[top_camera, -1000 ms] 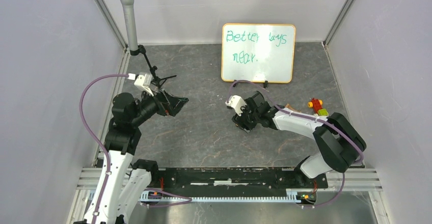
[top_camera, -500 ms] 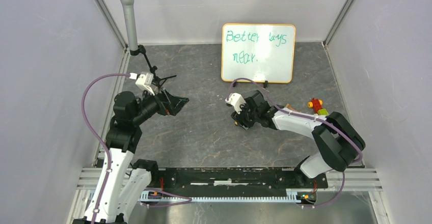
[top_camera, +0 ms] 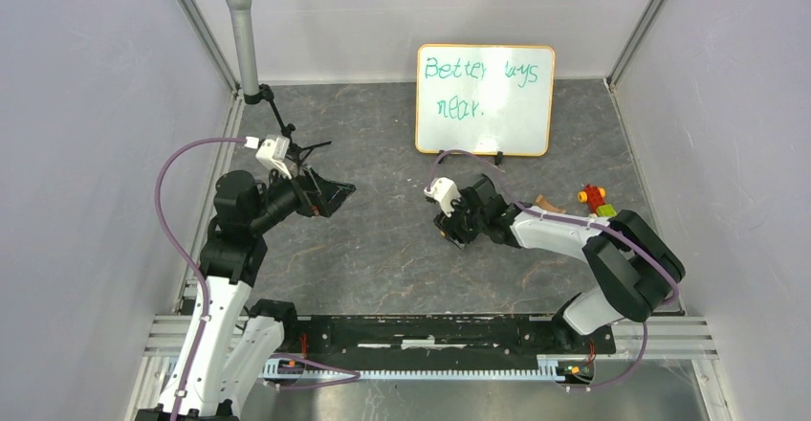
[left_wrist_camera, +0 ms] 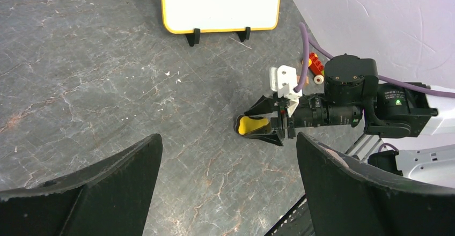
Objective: Erase the whiteboard
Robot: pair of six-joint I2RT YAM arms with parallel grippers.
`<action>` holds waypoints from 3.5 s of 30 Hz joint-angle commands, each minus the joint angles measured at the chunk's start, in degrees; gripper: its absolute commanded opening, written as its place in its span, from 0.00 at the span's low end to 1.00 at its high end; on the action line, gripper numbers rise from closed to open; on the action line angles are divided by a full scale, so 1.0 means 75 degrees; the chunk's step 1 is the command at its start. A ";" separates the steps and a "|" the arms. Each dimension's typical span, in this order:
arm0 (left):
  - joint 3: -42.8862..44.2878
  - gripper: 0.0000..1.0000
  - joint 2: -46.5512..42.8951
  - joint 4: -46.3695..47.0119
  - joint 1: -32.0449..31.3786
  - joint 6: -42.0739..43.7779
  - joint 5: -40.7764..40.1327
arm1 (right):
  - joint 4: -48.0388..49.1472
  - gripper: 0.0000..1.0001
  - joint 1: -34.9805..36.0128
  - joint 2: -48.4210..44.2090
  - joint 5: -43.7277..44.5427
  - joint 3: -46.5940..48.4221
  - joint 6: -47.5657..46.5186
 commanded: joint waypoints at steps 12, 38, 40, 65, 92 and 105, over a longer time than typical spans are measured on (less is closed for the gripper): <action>-0.0024 1.00 0.0063 0.0186 -0.0033 0.0378 0.0220 | -0.0530 0.70 0.0836 -0.0229 0.1861 0.0308 0.0152; -0.0045 1.00 0.0359 0.0523 -0.0622 -0.0317 -0.0978 | 0.0995 0.18 0.0847 -0.0674 0.3930 -0.0074 0.0993; -0.0268 1.00 0.0473 0.1256 -0.1317 -0.0773 -0.1378 | 0.1225 0.17 0.0817 -0.0643 0.4513 0.0038 0.1180; 0.4850 1.00 0.9546 0.6967 -0.1659 -0.2612 -0.1250 | 0.4016 0.21 -0.1860 0.2052 0.3422 0.3873 0.1126; 0.6975 0.61 1.2335 0.5698 -0.1295 -0.1591 0.0454 | 0.3393 0.27 -0.1913 0.3172 0.3073 0.4755 0.1054; 0.7452 0.52 1.2913 0.5833 -0.1306 -0.2129 0.0608 | 0.3308 0.29 -0.1918 0.3328 0.3025 0.4934 0.0990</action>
